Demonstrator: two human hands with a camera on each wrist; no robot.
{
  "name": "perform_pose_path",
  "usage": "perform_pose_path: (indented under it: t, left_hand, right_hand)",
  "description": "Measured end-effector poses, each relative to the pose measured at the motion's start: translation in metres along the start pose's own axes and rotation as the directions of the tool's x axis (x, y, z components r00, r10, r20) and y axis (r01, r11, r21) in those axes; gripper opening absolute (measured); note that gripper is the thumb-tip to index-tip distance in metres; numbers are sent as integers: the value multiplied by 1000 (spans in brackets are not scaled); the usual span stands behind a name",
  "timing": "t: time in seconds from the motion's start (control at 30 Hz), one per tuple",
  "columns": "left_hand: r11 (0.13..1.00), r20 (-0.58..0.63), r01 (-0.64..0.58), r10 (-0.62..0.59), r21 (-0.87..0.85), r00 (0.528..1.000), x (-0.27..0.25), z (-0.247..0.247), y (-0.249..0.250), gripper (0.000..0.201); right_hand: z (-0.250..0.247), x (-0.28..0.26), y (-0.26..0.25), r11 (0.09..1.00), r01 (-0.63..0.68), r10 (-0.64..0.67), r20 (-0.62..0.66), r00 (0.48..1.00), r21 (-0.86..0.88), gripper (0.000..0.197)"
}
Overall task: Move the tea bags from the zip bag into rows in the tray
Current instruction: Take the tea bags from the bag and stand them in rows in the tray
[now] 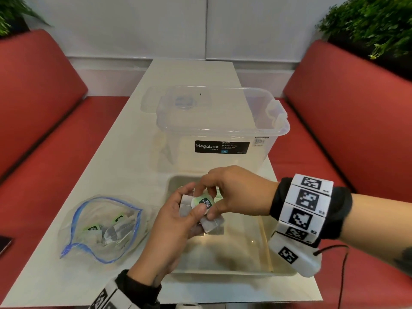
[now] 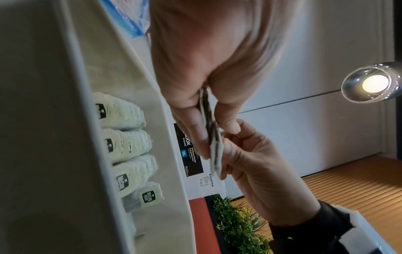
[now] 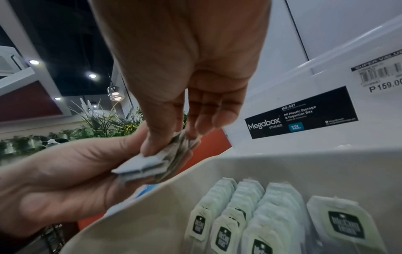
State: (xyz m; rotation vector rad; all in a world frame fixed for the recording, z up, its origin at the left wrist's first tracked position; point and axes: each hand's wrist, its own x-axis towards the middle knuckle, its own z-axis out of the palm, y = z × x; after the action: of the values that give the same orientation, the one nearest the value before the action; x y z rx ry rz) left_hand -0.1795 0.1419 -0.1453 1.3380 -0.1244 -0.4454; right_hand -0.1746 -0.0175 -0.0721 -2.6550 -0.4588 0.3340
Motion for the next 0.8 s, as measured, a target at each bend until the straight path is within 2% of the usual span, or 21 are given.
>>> perform_pose_path:
  t: [0.1,0.27,0.43,0.57,0.67,0.8]
  left_hand:
    - [1000,0,3,-3,5,1000,0,0,-3,28]
    - [1000,-7,8,-8,-7,1000,3,2,-7,29]
    - [997,-57,-4,0,-72,998,5,-4,-6,31]
    - [996,-57,3,-9,-93,998,2,-9,-9,31]
    - [996,-54,4,-9,-91,998,0,-11,-10,32]
    - [995,-51,3,-8,-96,999,-1,-14,-12,32]
  right_hand:
    - [3,-1,3,999,-37,40,-64,997,39,37]
    - [1,-2,7,987,-79,90,-74,993,142,33]
    - [-23,-1,28,965,-123,151,-109,982,231,27]
    - [-33,0,54,973,-212,221,-105,970,93,14]
    - [-28,2,65,955,-294,295,5,956,-44,16]
    - [-15,5,64,915,-321,363,149,920,-245,25]
